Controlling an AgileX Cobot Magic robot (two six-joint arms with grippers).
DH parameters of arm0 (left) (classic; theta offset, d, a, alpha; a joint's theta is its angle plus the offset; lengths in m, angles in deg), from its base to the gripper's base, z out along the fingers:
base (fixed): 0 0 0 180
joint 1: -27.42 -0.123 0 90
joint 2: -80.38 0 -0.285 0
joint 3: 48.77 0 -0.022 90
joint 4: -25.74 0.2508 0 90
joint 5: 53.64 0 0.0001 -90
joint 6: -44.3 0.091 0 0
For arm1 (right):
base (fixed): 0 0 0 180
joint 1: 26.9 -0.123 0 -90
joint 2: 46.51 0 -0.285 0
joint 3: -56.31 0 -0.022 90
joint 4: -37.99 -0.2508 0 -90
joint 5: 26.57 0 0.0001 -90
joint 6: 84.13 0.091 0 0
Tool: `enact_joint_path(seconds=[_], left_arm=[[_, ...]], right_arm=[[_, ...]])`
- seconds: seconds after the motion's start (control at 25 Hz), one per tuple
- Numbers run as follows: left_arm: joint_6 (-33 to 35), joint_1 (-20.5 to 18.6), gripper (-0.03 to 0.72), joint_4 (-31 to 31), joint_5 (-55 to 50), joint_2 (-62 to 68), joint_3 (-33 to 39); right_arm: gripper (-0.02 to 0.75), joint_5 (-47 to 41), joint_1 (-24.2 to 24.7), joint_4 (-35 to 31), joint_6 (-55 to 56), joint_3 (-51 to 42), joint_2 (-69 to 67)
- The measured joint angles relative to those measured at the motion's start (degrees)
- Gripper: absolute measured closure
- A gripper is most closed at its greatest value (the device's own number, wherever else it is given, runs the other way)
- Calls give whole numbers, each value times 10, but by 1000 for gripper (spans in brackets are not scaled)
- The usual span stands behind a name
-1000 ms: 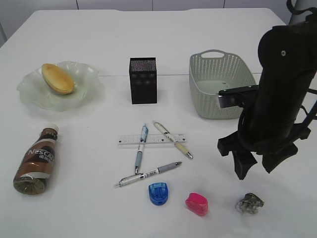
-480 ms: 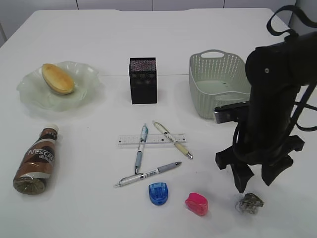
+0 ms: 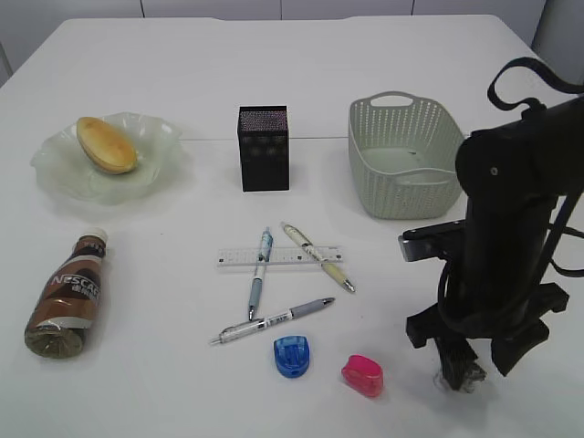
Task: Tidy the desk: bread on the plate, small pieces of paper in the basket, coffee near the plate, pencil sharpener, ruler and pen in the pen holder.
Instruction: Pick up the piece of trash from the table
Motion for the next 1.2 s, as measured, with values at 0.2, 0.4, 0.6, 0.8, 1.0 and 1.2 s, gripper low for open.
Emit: enact_joint_path(seconds=[0.2,0.4,0.6,0.8,1.0,1.2], left_arm=[[0,0,254,0,0,0,0],[0,0,254,0,0,0,0],[0,0,254,-1,0,0,0],[0,0,255,-3,0,0,0],[0,0,255,-3,0,0,0],[0,0,254,-3,0,0,0]], right_arm=[[295,45,0,0,0,-7,0],[295,55,0,-1,0,-7,-14],[295,57,0,-1,0,-8,-30],[297,62,0,-2,0,-8,-30],[353,63,0,-3,0,-8,-30],[629,62,0,-13,0,-8,-30]])
